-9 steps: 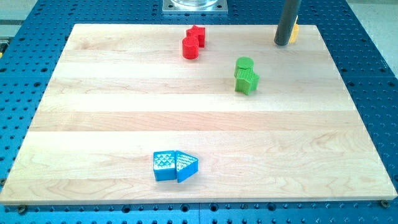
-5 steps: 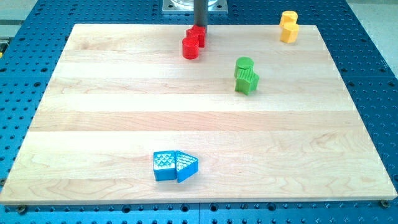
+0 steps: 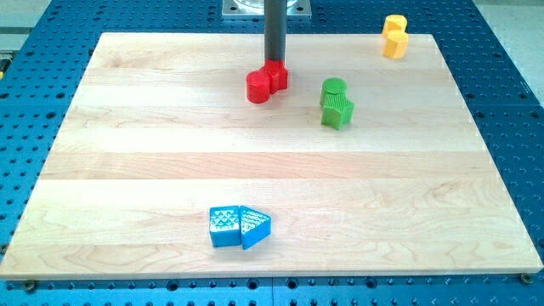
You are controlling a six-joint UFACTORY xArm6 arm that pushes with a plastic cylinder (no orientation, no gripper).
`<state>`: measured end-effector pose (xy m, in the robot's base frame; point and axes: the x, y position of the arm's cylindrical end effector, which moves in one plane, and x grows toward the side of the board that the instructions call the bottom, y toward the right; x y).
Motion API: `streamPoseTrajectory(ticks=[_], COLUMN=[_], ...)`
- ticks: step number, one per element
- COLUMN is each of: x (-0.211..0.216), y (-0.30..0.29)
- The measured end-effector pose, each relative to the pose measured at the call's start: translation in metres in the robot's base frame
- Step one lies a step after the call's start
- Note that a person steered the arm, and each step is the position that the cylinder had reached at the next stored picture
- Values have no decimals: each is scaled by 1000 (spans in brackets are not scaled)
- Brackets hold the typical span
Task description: Keep red blocks at bottom left corner
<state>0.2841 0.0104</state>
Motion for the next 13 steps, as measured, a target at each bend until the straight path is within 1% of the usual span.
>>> streamPoseTrajectory(ticks=[1, 2, 3, 5, 6, 7, 8, 10, 11, 12, 13], x=[25, 73, 80, 74, 102, 108, 123, 209, 215, 210, 139], y=[-5, -27, -55, -4, -3, -23, -62, -101, -124, -60, -54])
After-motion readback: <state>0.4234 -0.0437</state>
